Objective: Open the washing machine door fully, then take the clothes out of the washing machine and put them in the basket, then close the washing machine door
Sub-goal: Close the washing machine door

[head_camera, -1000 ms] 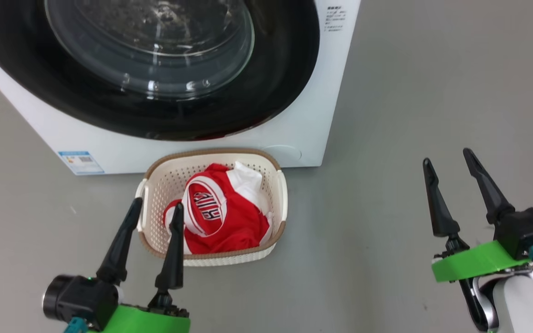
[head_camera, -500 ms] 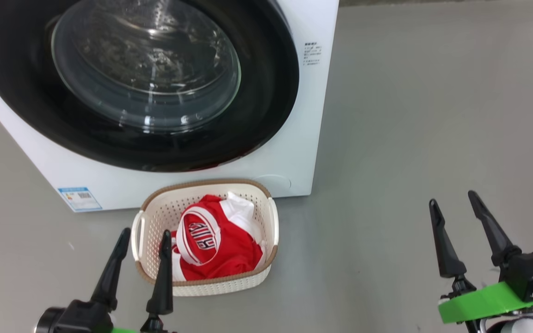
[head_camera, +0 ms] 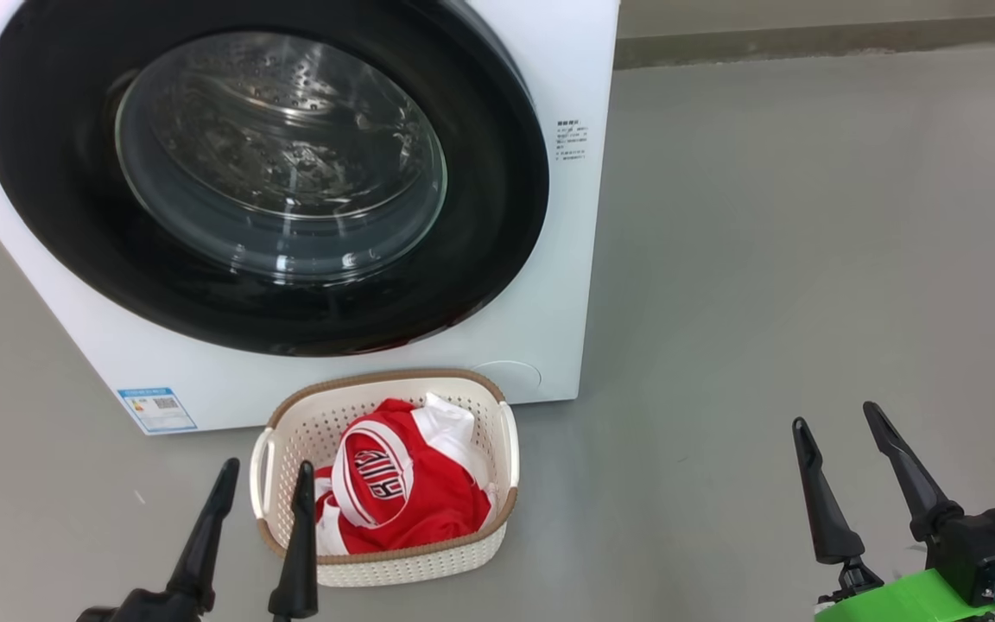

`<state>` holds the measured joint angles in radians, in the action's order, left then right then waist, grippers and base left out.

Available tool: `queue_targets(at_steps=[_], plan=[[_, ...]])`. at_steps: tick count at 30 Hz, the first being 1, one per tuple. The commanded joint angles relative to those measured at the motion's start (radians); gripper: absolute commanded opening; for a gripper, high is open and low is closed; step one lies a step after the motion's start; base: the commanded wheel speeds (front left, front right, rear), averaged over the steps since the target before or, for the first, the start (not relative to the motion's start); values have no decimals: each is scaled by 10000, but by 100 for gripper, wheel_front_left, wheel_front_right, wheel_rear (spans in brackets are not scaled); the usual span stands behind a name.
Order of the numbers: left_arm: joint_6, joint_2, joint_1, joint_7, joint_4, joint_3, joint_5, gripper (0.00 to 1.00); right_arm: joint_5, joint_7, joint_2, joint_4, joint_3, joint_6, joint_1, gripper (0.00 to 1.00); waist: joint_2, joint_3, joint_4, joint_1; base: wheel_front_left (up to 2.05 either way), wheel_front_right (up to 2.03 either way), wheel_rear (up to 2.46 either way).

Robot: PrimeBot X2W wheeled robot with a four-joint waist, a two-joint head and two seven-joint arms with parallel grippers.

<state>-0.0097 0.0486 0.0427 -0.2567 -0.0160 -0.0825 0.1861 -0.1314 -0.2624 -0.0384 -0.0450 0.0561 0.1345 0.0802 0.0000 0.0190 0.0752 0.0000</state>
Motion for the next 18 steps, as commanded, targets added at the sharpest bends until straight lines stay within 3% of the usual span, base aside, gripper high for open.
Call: queue_targets(at_steps=[1, 18], plan=[[3, 51, -158, -51, 299, 366, 11, 100, 15, 6, -118, 312, -182, -38, -142, 100, 0, 37, -3, 0, 0, 0, 0], [-148, 50, -45, -51, 495, 320, -174, 100, 13, 6, -118, 276, -180, -38, -21, 100, 0, 167, -202, 0, 0, 0, 0]])
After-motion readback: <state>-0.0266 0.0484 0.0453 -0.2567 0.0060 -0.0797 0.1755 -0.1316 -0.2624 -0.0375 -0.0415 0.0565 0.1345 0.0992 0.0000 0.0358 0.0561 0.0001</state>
